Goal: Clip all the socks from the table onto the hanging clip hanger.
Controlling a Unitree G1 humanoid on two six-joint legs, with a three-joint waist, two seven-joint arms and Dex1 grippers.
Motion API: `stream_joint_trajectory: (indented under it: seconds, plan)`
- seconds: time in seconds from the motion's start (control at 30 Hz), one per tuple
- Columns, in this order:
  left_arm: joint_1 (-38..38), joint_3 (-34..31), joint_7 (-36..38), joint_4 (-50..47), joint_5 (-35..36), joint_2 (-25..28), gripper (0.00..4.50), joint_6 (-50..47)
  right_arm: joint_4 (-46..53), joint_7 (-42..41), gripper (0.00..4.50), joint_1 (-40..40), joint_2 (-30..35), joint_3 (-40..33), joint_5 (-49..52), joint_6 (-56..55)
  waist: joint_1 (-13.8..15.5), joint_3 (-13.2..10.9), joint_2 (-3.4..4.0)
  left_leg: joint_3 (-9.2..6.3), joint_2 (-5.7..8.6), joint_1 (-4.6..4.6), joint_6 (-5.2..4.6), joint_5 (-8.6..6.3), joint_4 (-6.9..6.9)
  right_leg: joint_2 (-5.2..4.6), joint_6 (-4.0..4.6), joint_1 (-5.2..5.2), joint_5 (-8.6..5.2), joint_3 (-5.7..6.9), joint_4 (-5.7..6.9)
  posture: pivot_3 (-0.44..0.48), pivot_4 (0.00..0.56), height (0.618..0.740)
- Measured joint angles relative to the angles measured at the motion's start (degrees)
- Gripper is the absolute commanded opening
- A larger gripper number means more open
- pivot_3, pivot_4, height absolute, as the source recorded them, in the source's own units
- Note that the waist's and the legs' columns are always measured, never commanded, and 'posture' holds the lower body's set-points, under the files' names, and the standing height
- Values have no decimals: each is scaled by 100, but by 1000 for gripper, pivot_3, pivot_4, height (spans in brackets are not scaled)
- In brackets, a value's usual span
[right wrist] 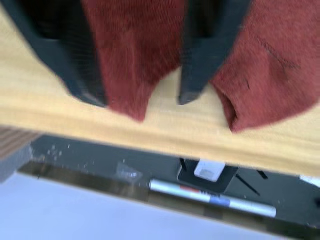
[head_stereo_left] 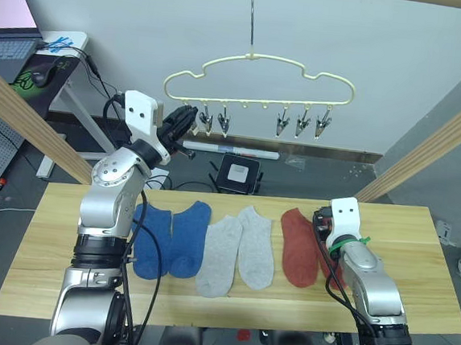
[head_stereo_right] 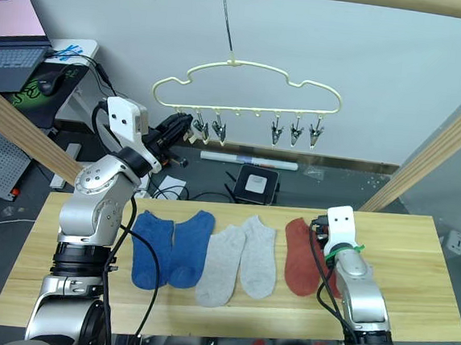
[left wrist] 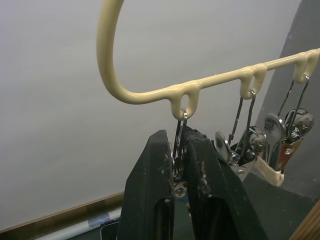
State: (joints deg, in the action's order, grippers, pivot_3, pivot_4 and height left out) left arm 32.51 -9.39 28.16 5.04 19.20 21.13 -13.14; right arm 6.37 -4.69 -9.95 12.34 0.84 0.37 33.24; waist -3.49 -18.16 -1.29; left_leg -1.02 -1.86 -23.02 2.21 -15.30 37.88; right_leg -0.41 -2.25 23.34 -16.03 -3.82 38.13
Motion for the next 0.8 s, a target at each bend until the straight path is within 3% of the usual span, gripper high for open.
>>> stream_joint_trajectory:
  seconds: [0.07,0.47,0.63,0.8]
  plan:
    - [0,0,1,0,0,0,65,-1,-53,62,4230,-37,-14,-19,-29,-25,0,-1,0,1,-1,0,1,0,0,0,0,0,0,-2,-1,-79,350,740]
    - [-1,1,3,-10,0,5,65,-21,-780,518,4259,-675,-307,-668,83,835,0,-5,1,3,-4,0,1,0,-3,-1,0,2,0,-5,-1,-71,353,740]
    - [-3,1,2,-13,0,5,65,-22,-593,607,3084,-736,-554,-789,152,1324,0,-5,2,3,-6,0,1,0,-4,-1,0,2,0,-5,-1,-69,354,740]
    - [-26,1,0,-35,0,5,65,-22,-408,633,1253,-734,-721,-796,193,1620,0,-5,2,2,-7,0,1,-1,-4,-1,0,2,0,-4,-2,-67,354,740]
